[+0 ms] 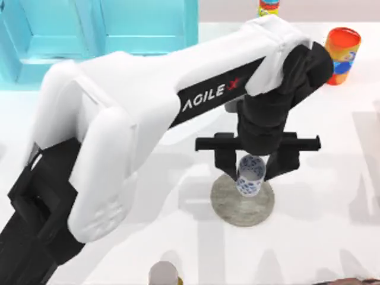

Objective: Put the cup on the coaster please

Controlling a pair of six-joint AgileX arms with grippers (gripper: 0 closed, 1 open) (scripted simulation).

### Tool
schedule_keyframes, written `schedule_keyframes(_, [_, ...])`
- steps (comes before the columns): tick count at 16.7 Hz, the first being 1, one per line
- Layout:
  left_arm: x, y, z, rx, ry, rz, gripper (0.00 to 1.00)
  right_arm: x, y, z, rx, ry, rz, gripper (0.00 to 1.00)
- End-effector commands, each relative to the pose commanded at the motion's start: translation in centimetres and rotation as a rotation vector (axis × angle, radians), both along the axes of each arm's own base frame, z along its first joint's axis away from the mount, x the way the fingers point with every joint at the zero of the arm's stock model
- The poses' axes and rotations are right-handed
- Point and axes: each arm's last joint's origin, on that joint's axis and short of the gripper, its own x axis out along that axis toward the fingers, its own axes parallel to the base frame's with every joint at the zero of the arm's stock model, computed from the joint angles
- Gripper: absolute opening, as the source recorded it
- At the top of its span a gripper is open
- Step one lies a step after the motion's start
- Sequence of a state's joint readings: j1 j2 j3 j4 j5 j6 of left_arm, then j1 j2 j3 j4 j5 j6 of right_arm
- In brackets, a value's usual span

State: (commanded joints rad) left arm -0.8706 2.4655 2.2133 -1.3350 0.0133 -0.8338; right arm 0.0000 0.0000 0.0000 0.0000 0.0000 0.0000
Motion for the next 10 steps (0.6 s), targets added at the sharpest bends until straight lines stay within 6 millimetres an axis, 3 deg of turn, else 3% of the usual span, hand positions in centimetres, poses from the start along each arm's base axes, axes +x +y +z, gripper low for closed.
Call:
schedule_keyframes(3, [0.0,0.22,-1.77,-0.001,-0.009,0.005,0.0,0.0,0.0,0.0,0.0,0.0,0.0,1.0])
schedule_keyframes(7, [-0.03,0.22,-1.88,-0.001,-0.012,0.004,0.0,0.0,0.0,0.0,0.0,0.0,0.0,1.0])
schedule_keyframes(10, [-0.03,0.22,-1.88,-0.001,-0.012,0.004,0.23,0.0,0.0,0.0,0.0,0.0,0.0,1.0])
